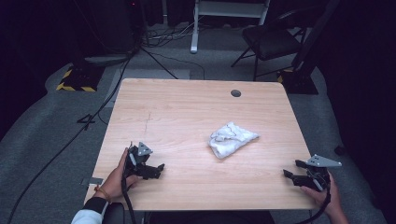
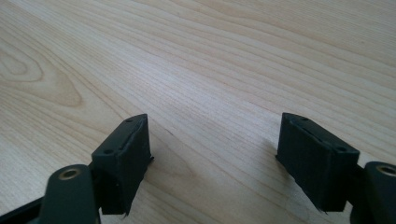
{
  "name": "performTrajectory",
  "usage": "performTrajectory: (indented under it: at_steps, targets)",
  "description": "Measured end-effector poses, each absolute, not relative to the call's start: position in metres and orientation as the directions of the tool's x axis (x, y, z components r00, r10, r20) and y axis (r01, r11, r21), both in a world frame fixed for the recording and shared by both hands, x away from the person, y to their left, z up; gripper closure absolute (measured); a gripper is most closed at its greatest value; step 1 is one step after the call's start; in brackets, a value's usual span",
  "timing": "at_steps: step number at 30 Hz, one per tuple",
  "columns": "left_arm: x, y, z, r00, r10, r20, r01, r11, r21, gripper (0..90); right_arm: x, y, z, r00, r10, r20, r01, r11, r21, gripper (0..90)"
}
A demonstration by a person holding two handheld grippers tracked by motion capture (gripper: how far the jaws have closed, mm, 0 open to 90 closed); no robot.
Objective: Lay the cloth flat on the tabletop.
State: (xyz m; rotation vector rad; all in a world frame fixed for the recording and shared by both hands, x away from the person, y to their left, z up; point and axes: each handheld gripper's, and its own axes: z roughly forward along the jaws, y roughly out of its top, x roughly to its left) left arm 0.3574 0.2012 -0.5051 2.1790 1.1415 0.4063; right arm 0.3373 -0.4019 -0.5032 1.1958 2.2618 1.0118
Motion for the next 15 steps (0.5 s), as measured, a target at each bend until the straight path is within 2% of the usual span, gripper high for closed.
performTrajectory:
  at_steps: [8,15]
  targets:
    - [0.366,0.189,-0.505,0.663,0.748,-0.016,0.567,-0.488,0.663,0.3,0.337,-0.402,-0.503,-0.561,0.828,-0.006,0.547,0.376,0.748,25.9]
    - [0.38,0.173,-0.504,0.773,0.635,-0.017,0.487,-0.576,0.657,0.3,0.337,-0.402,-0.503,-0.561,0.828,-0.006,0.547,0.376,0.747,25.9]
